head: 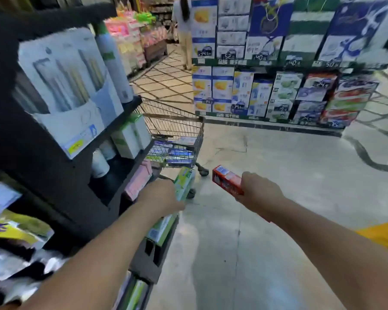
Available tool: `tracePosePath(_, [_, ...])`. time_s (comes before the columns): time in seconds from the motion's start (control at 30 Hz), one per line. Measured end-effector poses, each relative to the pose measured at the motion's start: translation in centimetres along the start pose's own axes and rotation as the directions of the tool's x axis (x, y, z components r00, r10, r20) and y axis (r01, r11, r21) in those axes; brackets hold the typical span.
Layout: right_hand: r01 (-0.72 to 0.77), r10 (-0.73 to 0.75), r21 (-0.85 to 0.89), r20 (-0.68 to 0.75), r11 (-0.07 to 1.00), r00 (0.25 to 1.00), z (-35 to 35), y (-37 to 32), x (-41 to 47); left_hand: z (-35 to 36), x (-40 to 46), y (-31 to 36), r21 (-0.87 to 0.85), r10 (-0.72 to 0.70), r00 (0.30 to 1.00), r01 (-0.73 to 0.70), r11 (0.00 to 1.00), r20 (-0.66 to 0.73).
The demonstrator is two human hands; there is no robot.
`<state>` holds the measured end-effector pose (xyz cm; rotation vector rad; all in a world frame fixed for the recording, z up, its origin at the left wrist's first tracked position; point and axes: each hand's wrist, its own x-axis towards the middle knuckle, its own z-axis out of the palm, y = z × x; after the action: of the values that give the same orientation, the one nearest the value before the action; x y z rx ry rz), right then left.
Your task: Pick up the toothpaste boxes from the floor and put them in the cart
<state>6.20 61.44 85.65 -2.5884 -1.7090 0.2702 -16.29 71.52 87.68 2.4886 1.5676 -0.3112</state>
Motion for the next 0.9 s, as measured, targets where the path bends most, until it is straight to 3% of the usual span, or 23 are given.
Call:
tracePosePath(0.2, [-0.065, 0.065, -0.005, 0.007, 0.998, 0.998, -0.5, 2.6, 9.7, -2.0, 11.9, 2.5, -0.001, 0.089, 0.996, -0.089, 0.996, 0.027])
tracePosePath(0.4, [-0.080, 0.080, 0.006, 0.028, 0.997, 0.996, -0.3, 7.2, 22.0, -3.5, 24.2, 6.3, 0.025, 0.081, 0.996, -0.082, 0.996, 0.045])
tracePosePath(0.67, [0.019, -0.019, 0.011, 0.067, 1.000, 0.998, -3.4, 10.7, 39.5, -7.2, 37.7, 10.1, -0.014, -0.057, 0.993, 0.059, 0.998, 0.103])
tracePosePath(0.9, [0.119, -0.126, 0.073, 0.111, 0.990, 0.986, -2.8, 8.1, 52.8, -9.0, 48.6, 9.0, -0.062, -0.125, 0.981, 0.135, 0.989, 0.145])
